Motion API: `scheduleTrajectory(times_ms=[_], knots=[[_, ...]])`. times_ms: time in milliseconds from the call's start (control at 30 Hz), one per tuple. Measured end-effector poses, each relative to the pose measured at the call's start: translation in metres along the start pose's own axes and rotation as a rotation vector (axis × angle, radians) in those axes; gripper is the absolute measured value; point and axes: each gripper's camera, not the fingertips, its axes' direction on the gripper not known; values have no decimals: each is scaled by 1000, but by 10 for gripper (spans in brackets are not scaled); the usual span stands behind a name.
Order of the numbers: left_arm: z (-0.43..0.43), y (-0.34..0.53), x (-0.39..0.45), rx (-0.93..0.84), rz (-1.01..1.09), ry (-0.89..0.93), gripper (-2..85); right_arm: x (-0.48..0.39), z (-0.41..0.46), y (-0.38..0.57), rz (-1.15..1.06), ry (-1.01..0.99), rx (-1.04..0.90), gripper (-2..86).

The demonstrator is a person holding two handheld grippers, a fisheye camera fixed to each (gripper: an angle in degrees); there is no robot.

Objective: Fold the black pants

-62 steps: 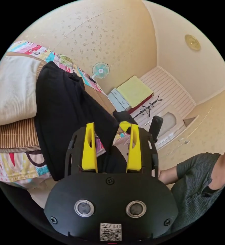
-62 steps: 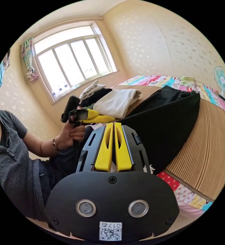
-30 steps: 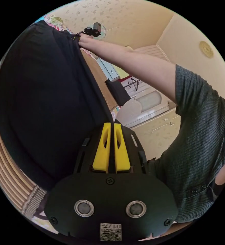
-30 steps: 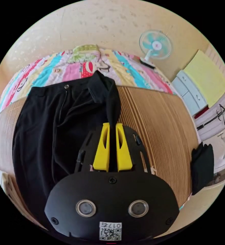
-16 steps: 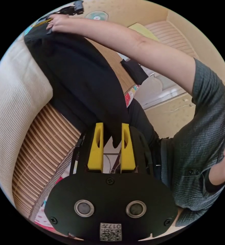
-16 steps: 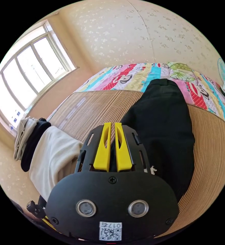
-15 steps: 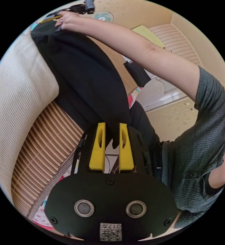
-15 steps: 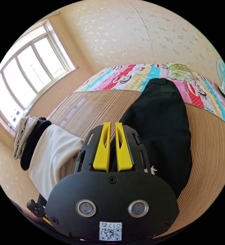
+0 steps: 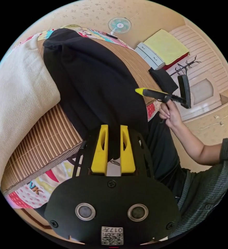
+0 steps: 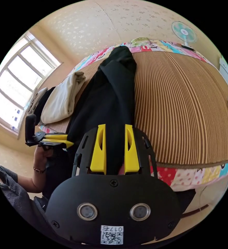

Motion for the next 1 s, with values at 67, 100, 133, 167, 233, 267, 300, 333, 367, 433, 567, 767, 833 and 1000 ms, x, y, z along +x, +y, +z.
scheduleTrajectory(times_ms=[67, 100, 133, 167, 233, 267, 300, 333, 367, 433, 567, 767, 833, 1000], knots=[[3, 0, 7, 23, -29, -26, 68, 2, -2, 25, 17, -15, 14, 108], [4, 0, 8, 29, -34, -31, 66, 2, -4, 37, 31, -12, 37, 108], [5, 1, 11, 40, -40, -40, 62, 2, -6, 41, 41, -7, 50, 108], [6, 2, 13, 48, -46, -59, 57, 2, -11, 49, 79, 10, 67, 108], [4, 2, 19, 50, -44, -78, 46, 5, -18, 58, 129, 32, 100, 108], [2, 3, 21, 46, -52, -70, 38, 7, -19, 64, 127, 29, 111, 107], [1, 3, 22, 48, -61, -57, 36, 10, -14, 65, 110, 11, 77, 94], [-4, 4, 23, 58, -79, -15, 32, 11, -9, 65, 105, -2, 45, 88], [-10, 7, 24, 77, -88, 42, 28, 15, -2, 64, 99, -15, -17, 60], [-23, 16, 25, 117, -77, 143, 24, 16, -10, 66, 56, -23, -1, 34], [-77, 63, 26, 301, -41, 340, 21, 15, -64, 78, -72, -279, 170, 18], [-56, 113, 5, 170, -241, 179, 25, 10, -19, 90, -127, -230, -100, 20], [-41, 118, -3, 139, -304, 162, 34, 18, -4, 89, -73, -214, -176, 24], [-41, 113, -8, 174, -341, 120, 106, 43, -20, 73, 31, -242, -46, 82]])
